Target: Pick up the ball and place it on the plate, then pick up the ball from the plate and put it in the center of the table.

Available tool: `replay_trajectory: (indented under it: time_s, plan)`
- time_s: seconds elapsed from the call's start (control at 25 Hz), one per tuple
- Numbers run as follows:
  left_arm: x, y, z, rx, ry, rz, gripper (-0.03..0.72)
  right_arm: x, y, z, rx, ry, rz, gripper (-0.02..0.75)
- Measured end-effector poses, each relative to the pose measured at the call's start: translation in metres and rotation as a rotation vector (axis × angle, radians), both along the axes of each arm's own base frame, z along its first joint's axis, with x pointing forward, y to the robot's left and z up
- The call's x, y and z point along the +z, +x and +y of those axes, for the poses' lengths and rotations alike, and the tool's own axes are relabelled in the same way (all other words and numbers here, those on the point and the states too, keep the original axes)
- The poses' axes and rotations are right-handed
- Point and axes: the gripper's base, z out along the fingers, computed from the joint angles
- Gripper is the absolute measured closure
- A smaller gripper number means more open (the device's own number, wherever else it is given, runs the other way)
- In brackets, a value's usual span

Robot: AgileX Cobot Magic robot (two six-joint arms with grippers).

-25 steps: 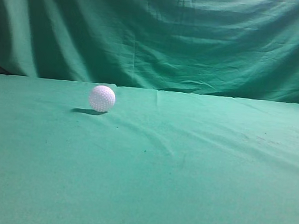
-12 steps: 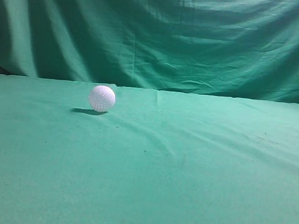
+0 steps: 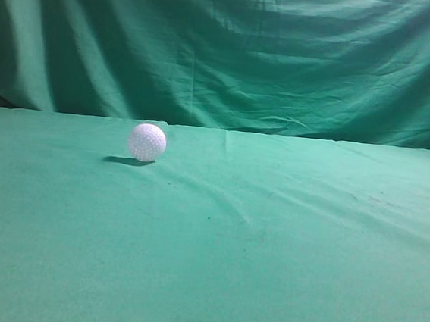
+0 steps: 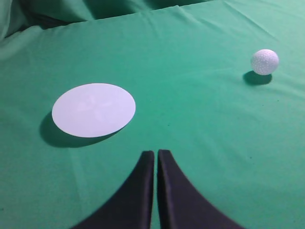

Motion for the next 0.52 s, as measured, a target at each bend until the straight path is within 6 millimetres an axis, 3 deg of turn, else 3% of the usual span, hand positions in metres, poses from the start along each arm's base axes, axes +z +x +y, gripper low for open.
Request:
replay_trajectory:
  time_s: [0.52]
  plan:
    - [0.0000,0.0001,0.0006,0.004,0.008,-0.001,0.688,0.0000,0.0000,0.0000,0.000,0.000,0.000,0.738]
